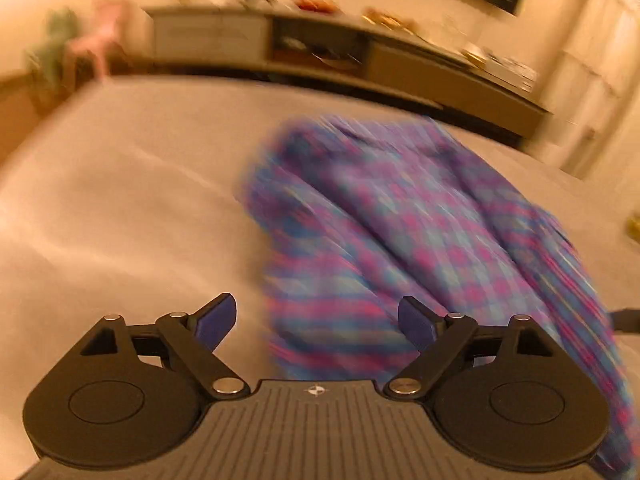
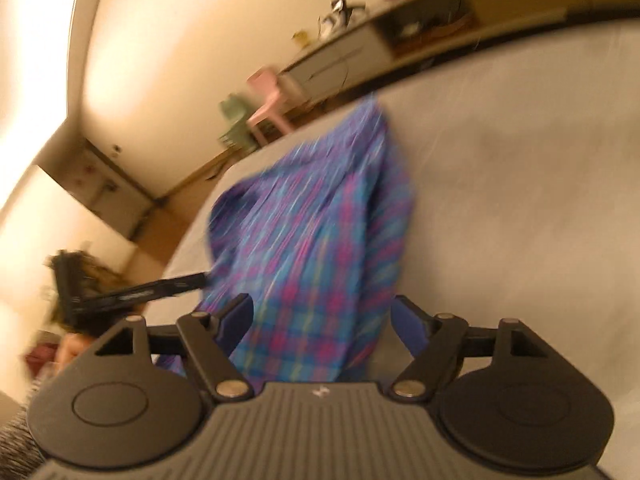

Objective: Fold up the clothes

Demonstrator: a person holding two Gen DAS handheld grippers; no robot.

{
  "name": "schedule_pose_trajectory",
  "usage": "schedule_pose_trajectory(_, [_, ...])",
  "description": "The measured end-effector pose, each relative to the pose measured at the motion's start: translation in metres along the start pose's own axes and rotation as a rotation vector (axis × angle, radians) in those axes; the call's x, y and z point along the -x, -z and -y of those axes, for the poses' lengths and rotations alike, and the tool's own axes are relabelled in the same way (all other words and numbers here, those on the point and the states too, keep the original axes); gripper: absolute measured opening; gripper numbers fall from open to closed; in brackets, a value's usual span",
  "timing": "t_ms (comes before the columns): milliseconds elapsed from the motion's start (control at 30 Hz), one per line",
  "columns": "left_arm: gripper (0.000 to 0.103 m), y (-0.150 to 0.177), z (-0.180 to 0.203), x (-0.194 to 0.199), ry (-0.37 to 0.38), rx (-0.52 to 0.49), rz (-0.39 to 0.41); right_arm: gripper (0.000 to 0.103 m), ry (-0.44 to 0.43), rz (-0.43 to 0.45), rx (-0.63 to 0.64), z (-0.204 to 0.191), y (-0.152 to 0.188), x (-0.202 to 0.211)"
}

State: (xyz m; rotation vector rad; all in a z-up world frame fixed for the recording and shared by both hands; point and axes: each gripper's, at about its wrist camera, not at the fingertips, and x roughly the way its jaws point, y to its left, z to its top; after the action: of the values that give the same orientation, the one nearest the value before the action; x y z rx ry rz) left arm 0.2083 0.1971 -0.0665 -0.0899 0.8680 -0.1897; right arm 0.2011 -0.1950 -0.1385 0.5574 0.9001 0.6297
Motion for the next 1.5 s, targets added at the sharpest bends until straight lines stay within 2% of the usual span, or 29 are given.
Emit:
schedule_pose_trajectory(33, [0.081,0.001,-0.002,-0.001,-0.004,0.009,0.005,0.057,-0.017,-0.02,-0.01,-0.002,0.001,-0.008])
schedule_pose_trajectory(67, [0.066,-0.001,-0.006,-0.003,-0.022,0.014,0.013,0.027,-0.023,-0.036,-0.013,-0.006,0.001,-0.016])
schedule_pose_trajectory(100, [0.028,-0.002,-0.009,-0.005,-0.039,0.019,0.021,0.01,-0.012,-0.039,0.0,-0.008,-0.001,-0.019])
schedule_pose_trajectory(133, [0.015,-0.003,-0.012,-0.007,-0.057,0.025,0.029,0.001,0.012,-0.03,0.025,-0.01,-0.005,-0.019])
schedule_pose_trajectory(200, [0.006,-0.006,-0.019,-0.012,-0.092,0.035,0.045,0.001,0.067,0.0,0.072,-0.012,-0.016,-0.015])
schedule_pose_trajectory(333, [0.005,-0.036,-0.069,0.018,-0.169,0.117,0.135,0.001,0.243,0.168,0.116,0.0,-0.037,0.052])
schedule_pose_trajectory(467, [0.008,-0.083,-0.115,0.006,-0.307,0.173,0.127,0.002,0.651,0.316,0.193,0.034,-0.077,0.086])
schedule_pose_trajectory(500, [0.009,-0.09,-0.121,-0.002,-0.32,0.166,0.109,0.005,0.718,0.334,0.18,0.045,-0.085,0.088])
schedule_pose_trajectory(533, [0.01,-0.091,-0.119,-0.006,-0.322,0.153,0.088,0.017,0.732,0.325,0.138,0.056,-0.09,0.087])
schedule_pose_trajectory(567, [0.01,-0.091,-0.115,-0.009,-0.322,0.142,0.067,0.023,0.725,0.307,0.103,0.062,-0.09,0.086])
schedule_pose_trajectory(600, [0.014,-0.086,-0.105,-0.008,-0.3,0.114,0.055,0.023,0.704,0.307,0.097,0.058,-0.083,0.086])
schedule_pose_trajectory(633, [0.033,-0.076,-0.092,-0.003,-0.274,0.074,0.055,0.035,0.677,0.317,0.107,0.049,-0.072,0.088])
schedule_pose_trajectory(667, [0.048,-0.062,-0.081,0.005,-0.272,0.044,0.059,0.059,0.65,0.328,0.118,0.039,-0.06,0.09])
schedule_pose_trajectory(700, [0.073,-0.048,-0.071,0.014,-0.279,0.019,0.063,0.066,0.618,0.325,0.13,0.029,-0.044,0.099])
schedule_pose_trajectory(733, [0.083,-0.033,-0.062,0.023,-0.286,-0.007,0.068,0.065,0.581,0.306,0.153,0.019,-0.024,0.11])
schedule_pose_trajectory(833, [0.084,0.002,-0.043,0.037,-0.256,-0.079,0.063,0.065,0.534,0.196,0.31,-0.004,0.021,0.108])
schedule_pose_trajectory(900, [0.081,0.015,-0.041,0.035,-0.279,-0.14,0.049,0.054,0.563,0.104,0.383,0.002,0.034,0.099])
schedule_pose_trajectory(933, [0.074,0.02,-0.042,0.033,-0.311,-0.166,0.039,0.043,0.591,0.07,0.383,0.01,0.032,0.098])
schedule_pose_trajectory(1000, [0.065,0.018,-0.054,0.022,-0.418,-0.188,0.021,0.038,0.661,0.082,0.373,0.029,0.024,0.105])
schedule_pose_trajectory(1067, [0.064,0.008,-0.076,0.013,-0.521,-0.138,0.014,0.037,0.799,0.124,0.321,0.052,0.007,0.116])
schedule_pose_trajectory(1133, [0.062,0.003,-0.085,0.03,-0.526,-0.066,0.047,0.038,1.01,0.162,0.281,0.067,-0.007,0.124])
schedule_pose_trajectory(1167, [0.064,0.001,-0.088,0.041,-0.52,-0.029,0.067,0.038,1.076,0.186,0.258,0.068,-0.009,0.13])
schedule_pose_trajectory(1200, [0.066,0.006,-0.081,0.057,-0.473,-0.012,0.089,0.038,1.068,0.219,0.243,0.06,-0.007,0.136])
schedule_pose_trajectory(1233, [0.073,0.014,-0.07,0.075,-0.409,-0.003,0.113,0.038,1.009,0.252,0.249,0.046,0.0,0.142])
schedule_pose_trajectory(1300, [0.087,0.029,-0.048,0.112,-0.28,0.014,0.158,0.048,0.826,0.256,0.317,-0.002,0.034,0.148])
schedule_pose_trajectory(1333, [0.09,0.039,-0.039,0.122,-0.198,0.023,0.157,0.056,0.71,0.228,0.363,-0.027,0.053,0.142])
schedule_pose_trajectory(1400, [0.091,0.062,-0.02,0.116,-0.102,0.022,0.09,0.07,0.448,0.135,0.481,-0.078,0.099,0.131])
schedule_pose_trajectory(1433, [0.091,0.073,-0.01,0.111,-0.061,0.019,0.053,0.079,0.366,0.094,0.546,-0.096,0.117,0.122])
schedule_pose_trajectory(1500, [0.091,0.086,0.001,0.093,-0.07,0.003,0.016,0.087,0.246,0.022,0.674,-0.126,0.149,0.101])
